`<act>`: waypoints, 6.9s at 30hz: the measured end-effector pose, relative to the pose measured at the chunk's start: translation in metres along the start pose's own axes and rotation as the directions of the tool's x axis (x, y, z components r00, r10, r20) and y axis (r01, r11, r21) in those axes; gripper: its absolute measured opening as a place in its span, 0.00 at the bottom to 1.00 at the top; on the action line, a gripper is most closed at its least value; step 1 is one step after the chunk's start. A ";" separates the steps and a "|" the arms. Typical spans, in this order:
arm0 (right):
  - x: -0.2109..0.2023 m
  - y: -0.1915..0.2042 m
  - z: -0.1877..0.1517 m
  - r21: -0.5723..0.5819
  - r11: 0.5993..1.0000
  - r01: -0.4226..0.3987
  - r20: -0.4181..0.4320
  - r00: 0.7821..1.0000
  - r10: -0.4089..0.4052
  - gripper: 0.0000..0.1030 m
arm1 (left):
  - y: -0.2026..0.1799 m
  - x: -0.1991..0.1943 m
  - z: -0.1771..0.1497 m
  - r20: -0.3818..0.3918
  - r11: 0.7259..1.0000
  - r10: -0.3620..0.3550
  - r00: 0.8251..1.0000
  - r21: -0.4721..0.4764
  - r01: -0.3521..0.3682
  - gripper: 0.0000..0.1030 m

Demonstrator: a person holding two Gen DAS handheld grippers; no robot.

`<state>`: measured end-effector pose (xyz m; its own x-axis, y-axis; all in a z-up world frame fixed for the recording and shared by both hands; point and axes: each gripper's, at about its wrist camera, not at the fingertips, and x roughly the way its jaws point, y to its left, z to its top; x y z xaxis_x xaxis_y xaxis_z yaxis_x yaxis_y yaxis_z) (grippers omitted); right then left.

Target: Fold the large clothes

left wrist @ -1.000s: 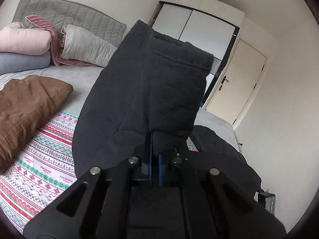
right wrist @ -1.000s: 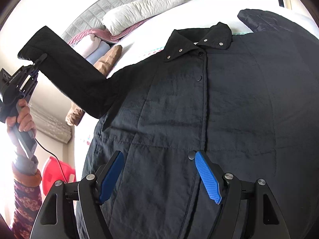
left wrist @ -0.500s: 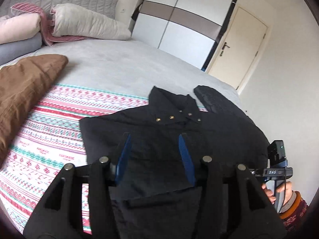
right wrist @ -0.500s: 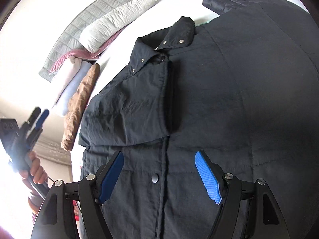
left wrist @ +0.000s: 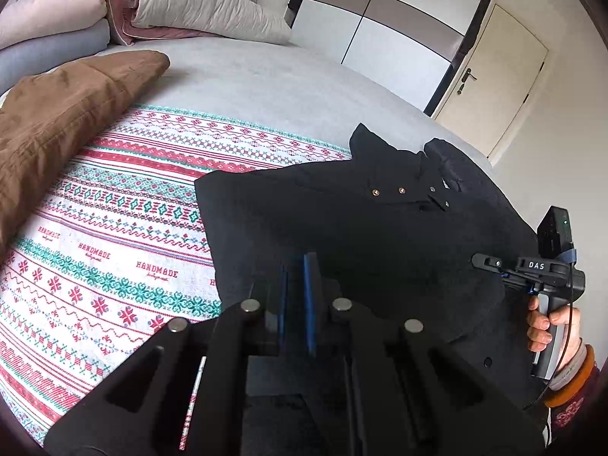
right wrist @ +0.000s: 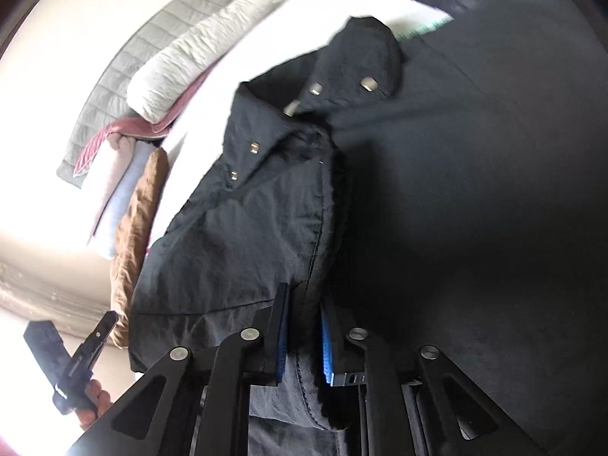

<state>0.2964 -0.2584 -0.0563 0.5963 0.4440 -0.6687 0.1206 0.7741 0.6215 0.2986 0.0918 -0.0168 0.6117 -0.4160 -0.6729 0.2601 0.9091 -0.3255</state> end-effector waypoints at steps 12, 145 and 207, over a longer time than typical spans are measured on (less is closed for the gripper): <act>0.016 -0.025 -0.012 -0.138 0.969 0.205 0.065 0.978 -0.198 0.11 | -0.009 0.048 -0.051 -0.061 0.992 0.015 0.998 0.125 -0.007 0.09; -0.147 -0.187 0.085 0.100 0.937 0.334 0.224 0.910 -0.348 0.36 | -0.198 0.096 -0.025 -0.096 0.959 0.114 0.989 0.270 -0.084 0.64; -0.290 -0.260 -0.333 0.218 0.963 -0.155 0.073 0.987 0.142 0.63 | -0.025 -0.201 -0.316 -0.272 0.891 -0.405 0.873 -0.331 0.311 0.60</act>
<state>-0.1725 -0.4384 -0.1596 0.6638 0.5155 -0.5419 0.1971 0.5783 0.7916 -0.0672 0.1453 -0.0829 0.2250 -0.7381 -0.6360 0.1742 0.6727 -0.7191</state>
